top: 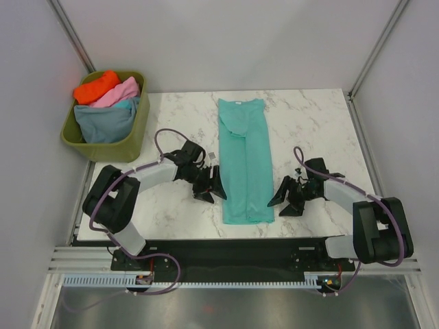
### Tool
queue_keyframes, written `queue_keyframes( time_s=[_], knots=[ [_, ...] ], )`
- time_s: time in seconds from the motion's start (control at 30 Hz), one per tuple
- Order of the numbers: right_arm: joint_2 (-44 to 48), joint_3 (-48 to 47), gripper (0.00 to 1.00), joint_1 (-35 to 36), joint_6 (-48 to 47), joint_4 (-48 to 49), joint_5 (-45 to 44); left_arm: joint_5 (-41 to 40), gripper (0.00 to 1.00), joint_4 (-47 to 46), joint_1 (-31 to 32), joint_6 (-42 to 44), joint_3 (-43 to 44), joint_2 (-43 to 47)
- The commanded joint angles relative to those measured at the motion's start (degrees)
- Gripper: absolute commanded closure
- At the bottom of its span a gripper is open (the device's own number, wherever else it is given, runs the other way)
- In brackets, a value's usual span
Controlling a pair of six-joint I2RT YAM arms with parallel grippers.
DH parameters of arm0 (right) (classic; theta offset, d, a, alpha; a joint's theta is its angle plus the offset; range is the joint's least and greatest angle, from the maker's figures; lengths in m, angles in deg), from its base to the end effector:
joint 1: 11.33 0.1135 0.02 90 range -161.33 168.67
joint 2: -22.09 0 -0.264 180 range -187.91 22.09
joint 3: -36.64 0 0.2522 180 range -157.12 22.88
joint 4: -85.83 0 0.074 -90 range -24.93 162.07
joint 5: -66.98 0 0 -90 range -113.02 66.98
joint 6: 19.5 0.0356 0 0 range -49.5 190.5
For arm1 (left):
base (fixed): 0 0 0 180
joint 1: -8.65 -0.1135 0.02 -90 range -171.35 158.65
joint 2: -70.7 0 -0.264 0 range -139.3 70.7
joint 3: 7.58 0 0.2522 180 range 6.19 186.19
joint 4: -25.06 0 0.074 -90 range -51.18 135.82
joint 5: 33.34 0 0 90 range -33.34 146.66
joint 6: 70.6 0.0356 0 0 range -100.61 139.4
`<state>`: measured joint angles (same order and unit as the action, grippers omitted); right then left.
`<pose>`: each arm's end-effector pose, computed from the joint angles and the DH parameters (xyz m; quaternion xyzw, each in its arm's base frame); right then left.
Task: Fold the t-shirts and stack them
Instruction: Fold the tshirt
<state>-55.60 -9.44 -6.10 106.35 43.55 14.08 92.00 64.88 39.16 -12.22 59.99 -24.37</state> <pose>0.2041 0.0402 0.1409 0.2049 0.9172 0.3416 0.0139 0.2538 -0.1735 0.1649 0.0506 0.9348 -0.3516 0.0069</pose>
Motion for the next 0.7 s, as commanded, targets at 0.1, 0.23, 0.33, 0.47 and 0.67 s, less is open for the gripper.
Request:
queue_keyframes(
  time_s=[0.1, 0.23, 0.33, 0.47, 0.67],
  knots=[
    [1.23, 0.76, 0.31, 7.06, 1.23, -2.25, -2.30, 5.54, 0.34, -10.15, 1.58, -12.06, -4.39, -0.73],
    [0.00, 1.73, 0.31, 7.60, 3.33, 1.26, -1.42, 5.45, 0.38, -11.30, 2.81, -12.85, -6.34, -2.05],
    [-0.18, 2.34, 0.32, 7.60, 4.04, 2.67, -1.68, 5.19, 0.39, -11.91, 3.25, -13.73, -7.74, -3.10],
    [-0.44, 2.96, 0.33, 7.60, 4.57, 3.64, -1.95, 5.01, 0.41, -12.62, 3.86, -14.35, -9.15, -4.25],
    [-3.16, 2.96, 0.46, 7.60, 5.63, 6.36, -0.55, 5.01, 0.44, -14.55, 5.27, -15.32, -9.33, -5.04]
  ],
)
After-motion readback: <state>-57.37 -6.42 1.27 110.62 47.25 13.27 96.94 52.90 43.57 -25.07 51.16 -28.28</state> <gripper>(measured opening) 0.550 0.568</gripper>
